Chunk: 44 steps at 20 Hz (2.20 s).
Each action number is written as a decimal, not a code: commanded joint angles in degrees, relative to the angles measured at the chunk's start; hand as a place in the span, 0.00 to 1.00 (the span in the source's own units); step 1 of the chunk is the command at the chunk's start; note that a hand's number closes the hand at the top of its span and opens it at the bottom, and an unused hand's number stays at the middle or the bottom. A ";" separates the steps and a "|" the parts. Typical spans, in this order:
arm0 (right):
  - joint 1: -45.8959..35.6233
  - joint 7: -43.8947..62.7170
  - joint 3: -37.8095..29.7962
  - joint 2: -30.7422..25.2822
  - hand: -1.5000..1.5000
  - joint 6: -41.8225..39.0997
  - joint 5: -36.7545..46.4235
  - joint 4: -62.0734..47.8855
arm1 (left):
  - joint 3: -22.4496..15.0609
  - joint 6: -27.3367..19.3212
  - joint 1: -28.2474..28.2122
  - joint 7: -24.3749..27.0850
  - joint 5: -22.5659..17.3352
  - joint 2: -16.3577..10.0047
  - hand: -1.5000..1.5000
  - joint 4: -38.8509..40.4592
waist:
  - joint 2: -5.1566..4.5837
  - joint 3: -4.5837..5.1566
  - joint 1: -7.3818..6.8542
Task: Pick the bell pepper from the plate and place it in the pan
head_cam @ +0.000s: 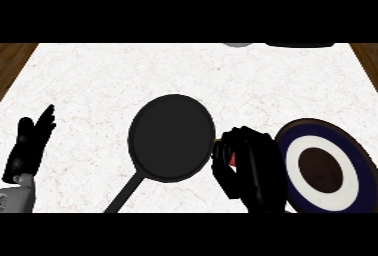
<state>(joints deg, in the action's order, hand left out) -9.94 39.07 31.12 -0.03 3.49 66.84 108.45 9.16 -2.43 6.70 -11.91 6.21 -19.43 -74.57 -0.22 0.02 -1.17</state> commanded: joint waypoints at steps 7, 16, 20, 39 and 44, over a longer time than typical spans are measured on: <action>-27.18 7.75 -0.79 0.03 1.00 16.34 -16.59 -33.69 | -1.06 0.52 0.25 -3.23 0.76 0.59 0.50 -3.48 | -0.06 -0.05 -1.20; -33.57 -8.64 4.76 0.03 1.00 34.49 -35.60 -60.94 | -0.86 1.37 5.59 -2.79 0.80 0.94 0.50 1.82 | -0.86 -0.09 -2.63; -35.51 -12.73 4.29 0.03 1.00 35.73 -47.70 -61.73 | -1.85 0.99 6.27 -1.30 1.70 1.65 0.50 1.59 | -1.16 -0.13 -3.60; -37.32 -36.60 5.93 0.03 0.00 53.55 -72.44 -66.14 | -2.59 1.21 7.16 -1.05 2.76 1.82 0.50 2.05 | -1.54 -0.20 -5.31; -39.64 -37.04 4.73 0.03 0.00 55.95 -77.35 -66.89 | 0.09 1.88 4.92 -2.76 0.69 0.62 0.50 0.86 | -0.35 -0.08 -2.17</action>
<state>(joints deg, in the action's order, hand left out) -49.43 3.55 36.31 -0.12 55.61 -7.12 41.38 7.82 -1.07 12.79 -13.40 7.89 -17.81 -72.69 -1.27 -0.12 -5.29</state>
